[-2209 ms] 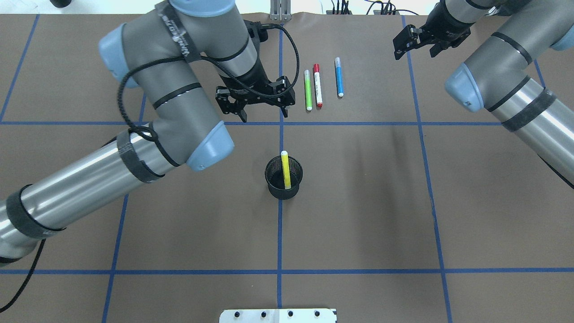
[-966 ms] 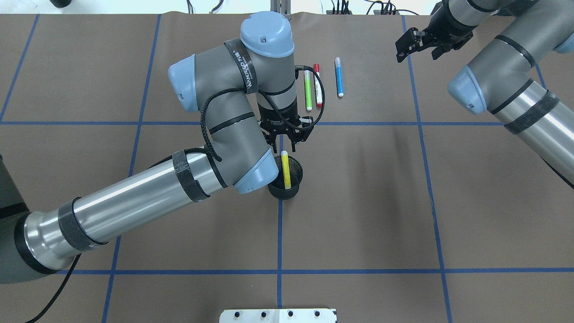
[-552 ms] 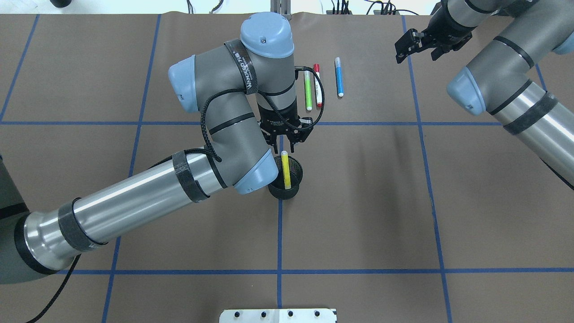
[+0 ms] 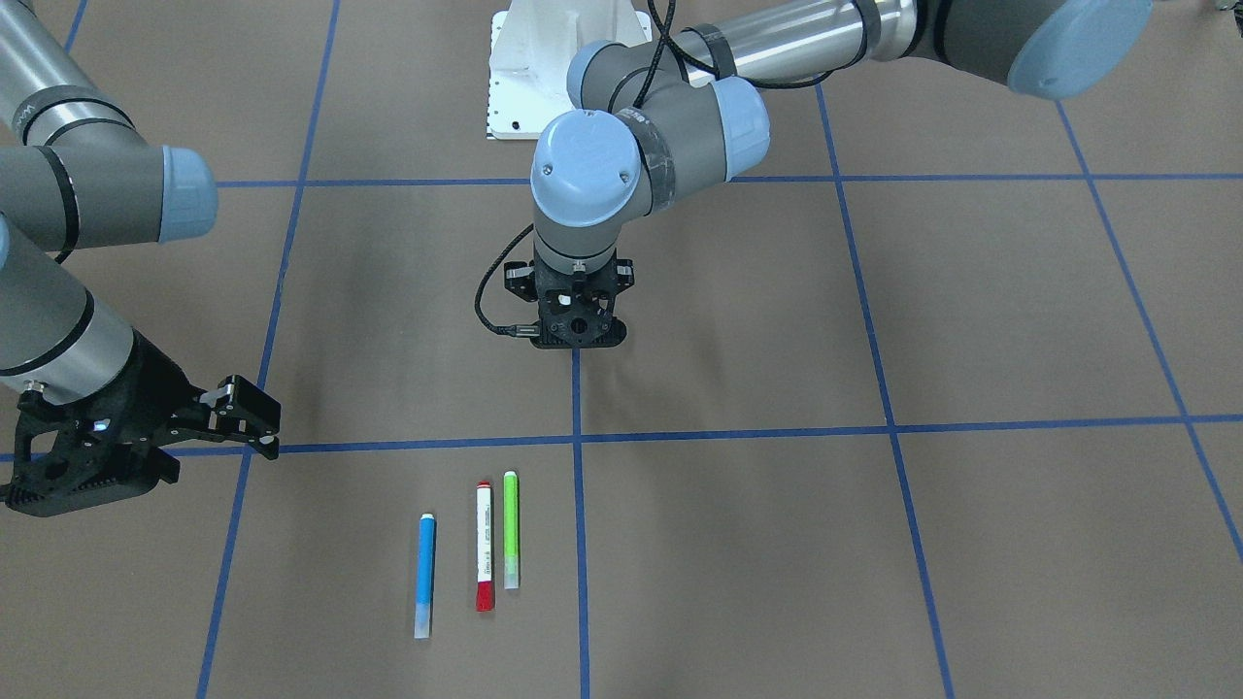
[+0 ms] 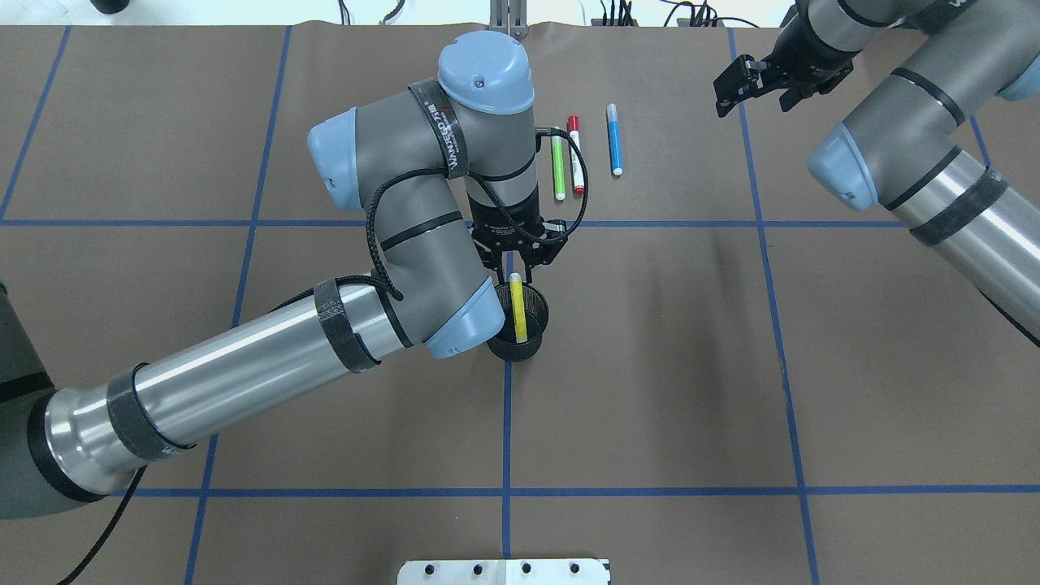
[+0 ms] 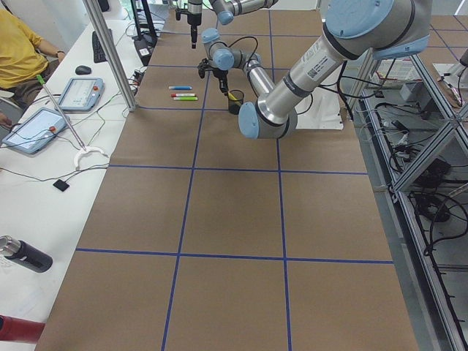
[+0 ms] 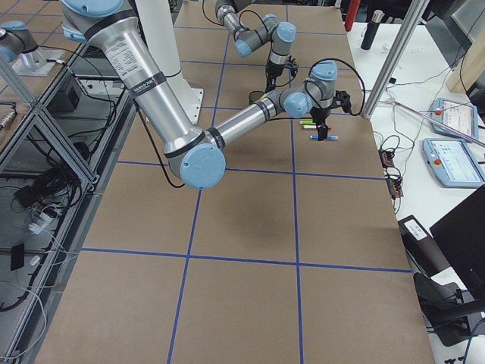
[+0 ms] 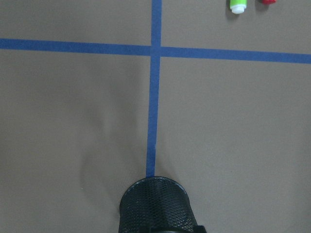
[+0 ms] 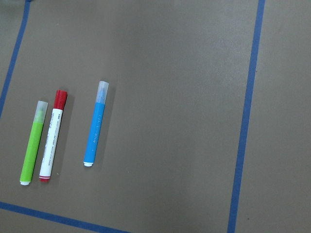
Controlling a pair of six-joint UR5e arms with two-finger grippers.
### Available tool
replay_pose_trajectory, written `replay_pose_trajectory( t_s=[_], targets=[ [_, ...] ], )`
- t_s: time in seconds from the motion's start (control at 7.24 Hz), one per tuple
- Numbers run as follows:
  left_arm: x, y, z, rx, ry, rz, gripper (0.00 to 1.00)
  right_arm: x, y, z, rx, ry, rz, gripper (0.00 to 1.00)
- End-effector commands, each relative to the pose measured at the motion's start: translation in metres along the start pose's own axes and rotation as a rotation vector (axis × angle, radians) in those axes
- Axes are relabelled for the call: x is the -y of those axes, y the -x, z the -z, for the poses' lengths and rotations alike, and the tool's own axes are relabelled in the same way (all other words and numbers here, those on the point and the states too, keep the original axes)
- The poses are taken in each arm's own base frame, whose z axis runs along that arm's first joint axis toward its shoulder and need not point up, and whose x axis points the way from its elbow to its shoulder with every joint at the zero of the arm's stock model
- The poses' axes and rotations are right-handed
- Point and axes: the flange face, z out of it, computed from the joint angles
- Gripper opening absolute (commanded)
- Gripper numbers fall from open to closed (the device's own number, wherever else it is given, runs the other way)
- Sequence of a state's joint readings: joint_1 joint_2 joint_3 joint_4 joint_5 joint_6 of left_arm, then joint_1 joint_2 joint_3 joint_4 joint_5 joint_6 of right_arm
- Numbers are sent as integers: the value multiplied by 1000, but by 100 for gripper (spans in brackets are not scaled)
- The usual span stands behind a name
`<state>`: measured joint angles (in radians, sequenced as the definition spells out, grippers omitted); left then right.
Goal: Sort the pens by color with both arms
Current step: 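Lower the left gripper and grasp the yellow highlighter in the cup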
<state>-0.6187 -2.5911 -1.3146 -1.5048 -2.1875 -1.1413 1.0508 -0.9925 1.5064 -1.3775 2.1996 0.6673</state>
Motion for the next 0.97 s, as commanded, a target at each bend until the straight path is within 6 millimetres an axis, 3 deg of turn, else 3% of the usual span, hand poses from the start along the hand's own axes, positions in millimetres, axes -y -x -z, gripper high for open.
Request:
replay_pose_trajectory(
  t_s=[0.0, 0.55, 0.83],
  targets=[
    [-2, 0, -3, 2, 3, -1, 38, 0, 0, -1, -2, 1, 0, 99],
    [-3, -1, -1, -2, 2, -4, 20, 0, 1, -1, -1, 0, 1, 99],
    [-12, -4, 16, -5, -1, -6, 17, 0, 2, -1, 2, 1, 3, 99]
  ],
)
